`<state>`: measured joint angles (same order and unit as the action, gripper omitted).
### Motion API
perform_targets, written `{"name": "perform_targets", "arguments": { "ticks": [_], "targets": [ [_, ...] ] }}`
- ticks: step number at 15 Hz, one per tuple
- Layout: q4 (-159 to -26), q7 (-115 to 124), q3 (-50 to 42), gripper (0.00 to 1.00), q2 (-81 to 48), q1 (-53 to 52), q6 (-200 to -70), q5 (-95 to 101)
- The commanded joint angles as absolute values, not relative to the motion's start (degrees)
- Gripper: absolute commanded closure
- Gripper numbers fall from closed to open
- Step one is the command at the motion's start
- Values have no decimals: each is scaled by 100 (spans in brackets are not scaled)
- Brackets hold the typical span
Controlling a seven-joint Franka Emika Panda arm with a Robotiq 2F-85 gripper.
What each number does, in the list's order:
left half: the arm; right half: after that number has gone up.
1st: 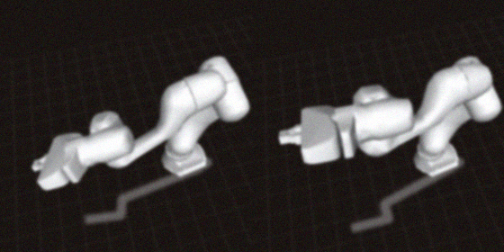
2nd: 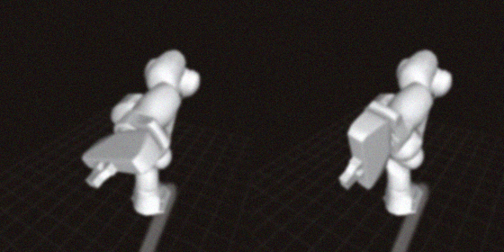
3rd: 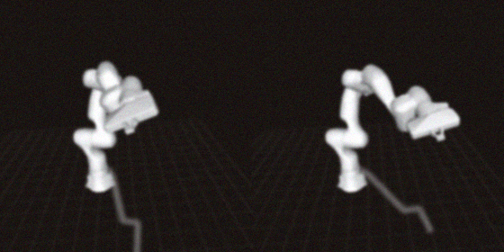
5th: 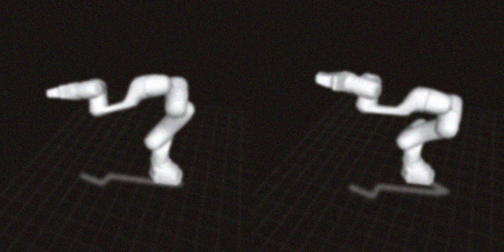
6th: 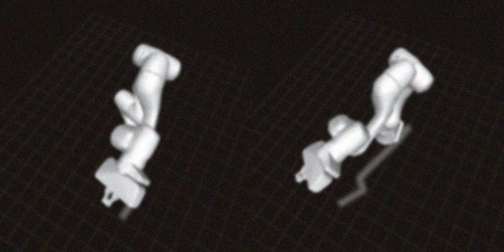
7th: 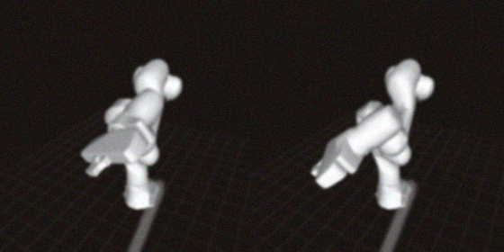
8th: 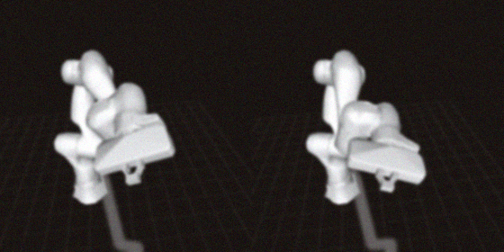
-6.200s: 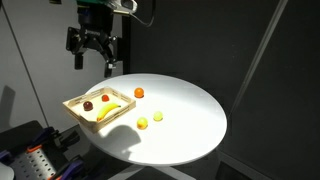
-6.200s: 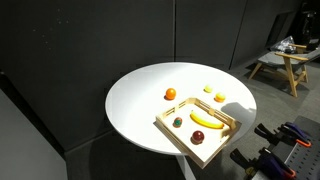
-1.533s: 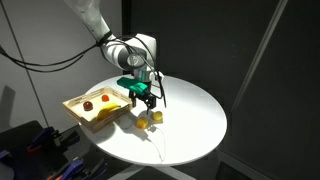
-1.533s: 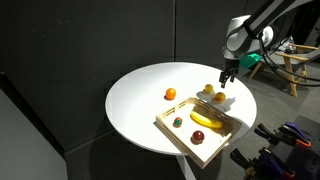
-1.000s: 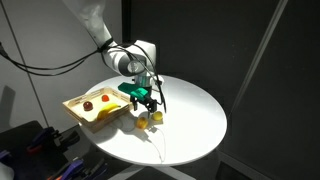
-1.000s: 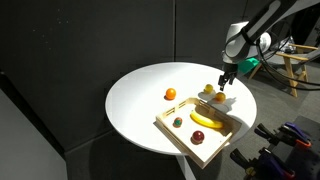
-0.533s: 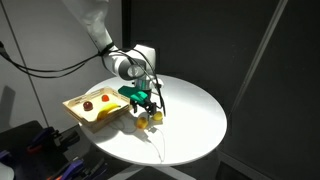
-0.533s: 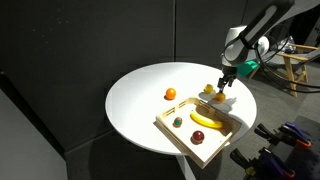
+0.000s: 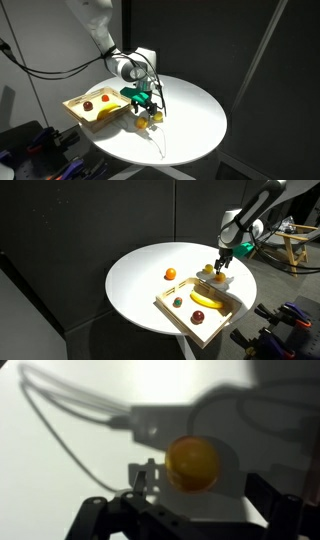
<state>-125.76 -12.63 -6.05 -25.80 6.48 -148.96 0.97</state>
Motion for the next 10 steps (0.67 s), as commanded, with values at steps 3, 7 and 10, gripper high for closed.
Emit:
{"name": "perform_targets", "arguments": {
  "ticks": [3,7,10],
  "targets": [
    [-12223,-1092,-572,0,-2903,729,-14895,192],
    [-12152,-1099,-587,0,-3041,746,-14906,209],
    [-12123,-1099,-592,0,-3125,767,-14895,210]
  ]
}}
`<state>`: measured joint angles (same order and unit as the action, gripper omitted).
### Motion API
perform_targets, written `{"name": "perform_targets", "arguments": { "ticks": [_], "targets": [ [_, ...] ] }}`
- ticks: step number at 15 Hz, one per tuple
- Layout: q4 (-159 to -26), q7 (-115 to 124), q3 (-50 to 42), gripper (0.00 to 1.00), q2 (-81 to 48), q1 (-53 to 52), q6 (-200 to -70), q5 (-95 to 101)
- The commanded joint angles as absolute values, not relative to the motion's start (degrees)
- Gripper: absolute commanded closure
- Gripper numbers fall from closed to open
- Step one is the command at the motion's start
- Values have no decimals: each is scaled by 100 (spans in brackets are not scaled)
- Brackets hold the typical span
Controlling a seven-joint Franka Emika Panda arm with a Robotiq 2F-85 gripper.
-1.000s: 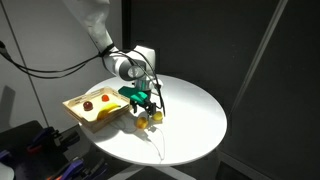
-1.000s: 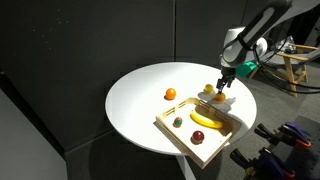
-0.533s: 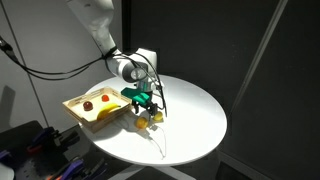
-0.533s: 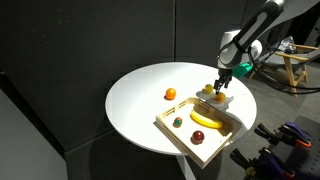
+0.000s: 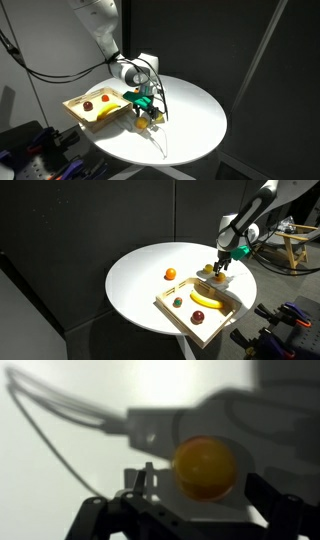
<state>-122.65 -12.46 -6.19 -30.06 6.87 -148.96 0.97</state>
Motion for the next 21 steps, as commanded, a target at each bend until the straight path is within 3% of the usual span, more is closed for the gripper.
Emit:
{"name": "perform_targets", "arguments": {
  "ticks": [1,4,5,7,10,11,21],
  "targets": [
    [-12116,-1097,-595,0,-3148,773,-14893,213],
    [-12116,-1105,-595,1,-3184,788,-14884,215],
    [-12124,-1108,-592,25,-3186,790,-14882,216],
    [-12133,-1107,-589,30,-3184,786,-14871,218],
    [-12145,-1096,-591,56,-3170,769,-14837,228],
    [-12150,-1101,-585,59,-3139,767,-14795,227],
    [-12349,-1033,-635,59,-2579,617,-14215,420]
  ]
}}
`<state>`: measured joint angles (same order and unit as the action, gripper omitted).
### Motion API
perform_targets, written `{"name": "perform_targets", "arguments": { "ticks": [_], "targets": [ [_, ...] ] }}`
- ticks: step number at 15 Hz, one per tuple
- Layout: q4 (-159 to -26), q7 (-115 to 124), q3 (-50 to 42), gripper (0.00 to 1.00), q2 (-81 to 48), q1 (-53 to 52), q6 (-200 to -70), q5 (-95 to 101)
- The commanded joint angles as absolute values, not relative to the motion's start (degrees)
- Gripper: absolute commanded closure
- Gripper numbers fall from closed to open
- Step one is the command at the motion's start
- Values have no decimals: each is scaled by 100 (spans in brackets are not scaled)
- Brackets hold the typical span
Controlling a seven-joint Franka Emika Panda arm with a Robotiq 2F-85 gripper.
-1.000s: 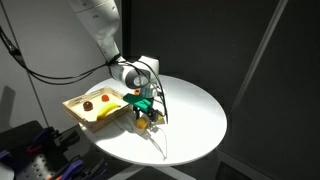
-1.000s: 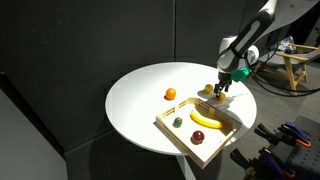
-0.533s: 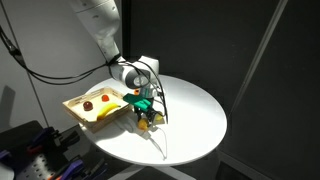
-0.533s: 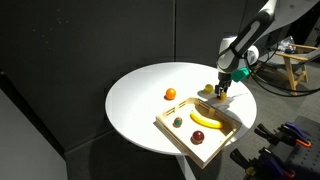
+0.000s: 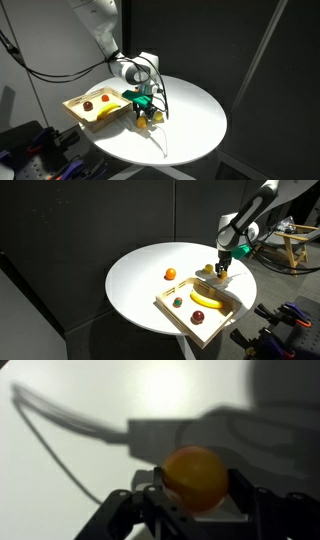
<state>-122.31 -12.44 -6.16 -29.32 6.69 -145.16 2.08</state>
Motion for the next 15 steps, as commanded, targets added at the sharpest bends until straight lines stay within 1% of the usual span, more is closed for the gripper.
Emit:
{"name": "perform_targets", "arguments": {
  "ticks": [1,6,15],
  "targets": [
    [-12358,-1022,-635,59,-2506,604,-14111,446],
    [-12471,-1034,-584,59,-2127,546,-13727,473],
    [-12975,-482,-414,59,-1571,168,-13775,471]
  ]
}}
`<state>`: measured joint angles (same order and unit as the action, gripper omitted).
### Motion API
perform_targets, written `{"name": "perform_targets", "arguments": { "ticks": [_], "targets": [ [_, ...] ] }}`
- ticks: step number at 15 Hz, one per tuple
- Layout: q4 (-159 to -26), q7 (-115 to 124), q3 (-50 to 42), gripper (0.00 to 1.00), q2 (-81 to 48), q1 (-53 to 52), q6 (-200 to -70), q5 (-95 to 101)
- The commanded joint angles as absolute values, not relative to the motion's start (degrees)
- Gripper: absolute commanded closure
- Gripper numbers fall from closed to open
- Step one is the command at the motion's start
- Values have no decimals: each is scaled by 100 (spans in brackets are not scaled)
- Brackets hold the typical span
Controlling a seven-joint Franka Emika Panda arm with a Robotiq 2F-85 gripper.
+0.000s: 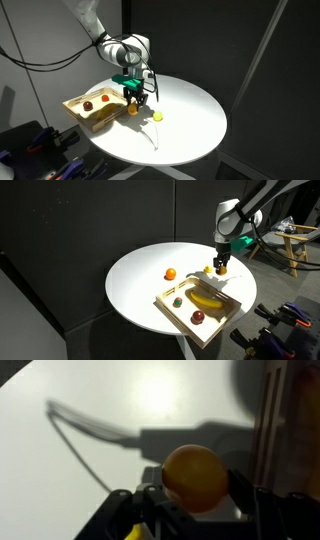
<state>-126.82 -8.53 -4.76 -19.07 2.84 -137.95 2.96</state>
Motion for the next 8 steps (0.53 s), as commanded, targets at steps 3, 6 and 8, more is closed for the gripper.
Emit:
{"name": "perform_targets", "arguments": {
  "ticks": [3,6,8],
  "targets": [
    [-13160,-266,-348,59,-1429,-4,-13811,525],
    [-13328,-31,-295,59,-1300,-178,-13853,711],
    [-13396,144,-260,59,-1234,-284,-13824,884]
  ]
}}
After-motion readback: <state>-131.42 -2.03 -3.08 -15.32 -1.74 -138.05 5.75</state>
